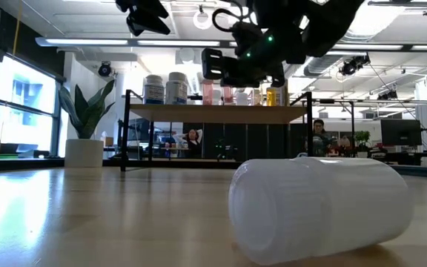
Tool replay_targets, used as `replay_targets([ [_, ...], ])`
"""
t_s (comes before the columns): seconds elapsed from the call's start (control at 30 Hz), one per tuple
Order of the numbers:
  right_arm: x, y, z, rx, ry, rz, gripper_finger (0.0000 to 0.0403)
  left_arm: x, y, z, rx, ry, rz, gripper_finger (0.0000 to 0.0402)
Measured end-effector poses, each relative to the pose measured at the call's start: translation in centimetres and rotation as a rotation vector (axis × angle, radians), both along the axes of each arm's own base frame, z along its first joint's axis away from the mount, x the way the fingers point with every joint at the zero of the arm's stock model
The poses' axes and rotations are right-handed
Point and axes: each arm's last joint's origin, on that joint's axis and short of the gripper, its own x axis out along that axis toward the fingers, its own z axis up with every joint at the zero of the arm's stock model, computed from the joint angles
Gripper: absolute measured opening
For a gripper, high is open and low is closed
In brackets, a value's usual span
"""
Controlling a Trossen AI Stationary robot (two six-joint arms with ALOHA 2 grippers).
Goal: Pick and place medicine bottles onto shelf by color
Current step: Put the pink pill bottle on the shelf
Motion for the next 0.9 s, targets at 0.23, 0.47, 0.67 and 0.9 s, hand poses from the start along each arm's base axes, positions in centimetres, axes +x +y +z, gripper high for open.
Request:
replay_targets([
  [0.23,-0.1,-0.9,-0.2,0.011,0.002,-0.018,0.0071,0.0,0.0,0.0,-0.001,0.002,0.000,0.0232],
  [0.47,-0.2,-1.0,-0.3,0.012,0.021,-0.021,0.0087,0.0,0.0,0.0,-0.002,0.005,0.000,0.0232],
  [0.67,-0.2,-1.0,-0.3,0.008,0.021,-0.038,0.0131,0.0,0.0,0.0,-0.008,0.004,0.004,0.0232],
  [0.9,-0.2,-1.2,-0.3,0.009,0.018,-0.047,0.0149,0.0,0.0,0.0,-0.008,0.004,0.004,0.0232],
])
